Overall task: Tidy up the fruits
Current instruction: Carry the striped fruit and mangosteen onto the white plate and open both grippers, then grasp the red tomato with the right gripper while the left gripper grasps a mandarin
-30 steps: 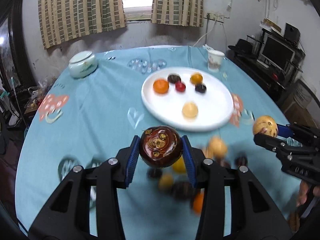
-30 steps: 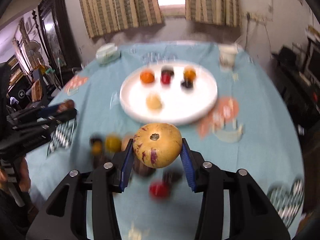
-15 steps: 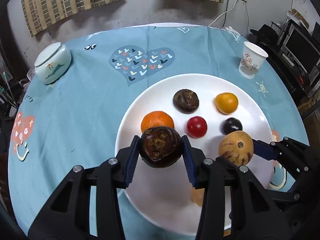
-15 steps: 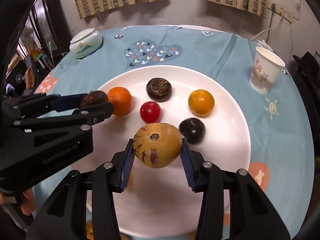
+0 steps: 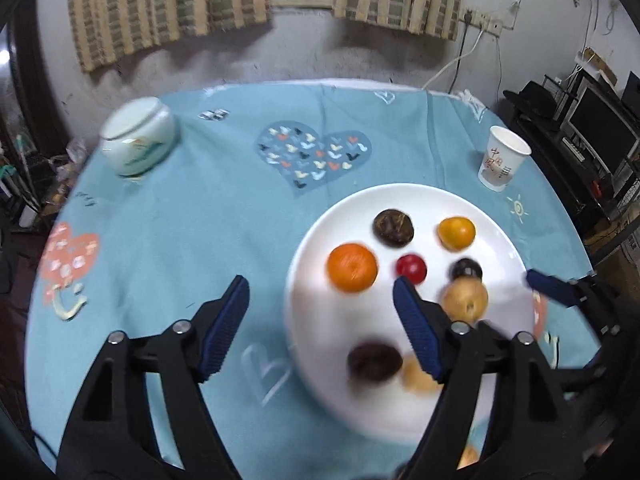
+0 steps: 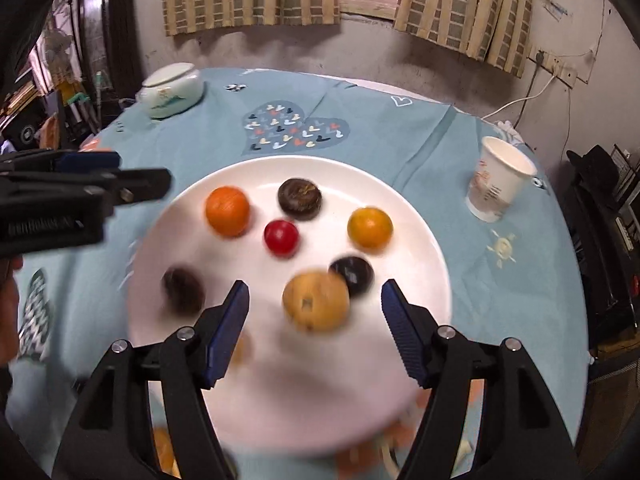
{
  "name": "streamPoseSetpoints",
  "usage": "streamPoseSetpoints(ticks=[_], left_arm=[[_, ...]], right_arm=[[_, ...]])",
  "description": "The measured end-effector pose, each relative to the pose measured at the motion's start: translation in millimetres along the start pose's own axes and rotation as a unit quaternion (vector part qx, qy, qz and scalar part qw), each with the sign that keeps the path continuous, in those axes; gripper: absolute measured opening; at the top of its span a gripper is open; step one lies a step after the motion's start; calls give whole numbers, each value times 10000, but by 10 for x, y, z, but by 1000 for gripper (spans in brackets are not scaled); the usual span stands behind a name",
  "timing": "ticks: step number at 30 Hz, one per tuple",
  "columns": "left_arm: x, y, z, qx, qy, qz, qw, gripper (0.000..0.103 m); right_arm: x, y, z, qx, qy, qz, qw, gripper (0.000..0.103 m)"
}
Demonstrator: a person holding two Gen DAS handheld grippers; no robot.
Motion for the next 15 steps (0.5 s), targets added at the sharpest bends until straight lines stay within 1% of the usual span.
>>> streamPoseSetpoints(ticks=[2, 4, 6, 7, 8, 10, 12, 13, 14, 15], left_arm=[[-255, 169, 67, 66, -71, -182, 9998, 87], [-565, 486, 135, 104, -99, -343, 9993, 91], [-756, 768, 162, 65, -12, -357, 9993, 92], [-881, 1005, 162, 34, 85, -354, 9993, 93], [-960, 1181, 164, 6, 97, -358, 9993, 94], [-1114, 1603, 127, 32, 101, -390, 9992, 94], [-1197, 1922, 76, 44, 77, -411, 9991, 94], [-1221, 2103, 20, 111, 74, -381, 9992, 94], [-1226, 2213, -24, 176, 30, -357, 9992, 94], [-1234, 2328, -66, 278, -30, -334, 9991, 94]], right_arm=[[-295, 174, 32, -26, -24, -70, 10000, 69], [-560, 395, 112, 11, -145, -90, 9999, 69], [-827, 694, 222, 92, -280, -62, 9995, 69], [-988, 905, 290, 174, -345, -55, 9992, 69], [-1103, 1056, 358, 241, -391, -85, 9989, 69], [-1260, 1317, 441, 418, -393, -132, 9983, 69], [-1381, 1648, 499, 765, -254, -210, 9965, 69], [-1394, 1734, 516, 890, -213, -247, 9955, 70], [-1406, 1860, 535, 1076, -198, -313, 9935, 70], [-1389, 1927, 556, 1179, -281, -343, 9920, 70]])
Point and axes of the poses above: each gripper's, at about its wrist camera, not at the fingertips, and x roughly the way its jaws point, z to its left, y to its underside, the point moved 7 cm from there along x, roughly the way its jaws point, and after that the axes turned 3 degrees about -x, right-handed, at the moved point
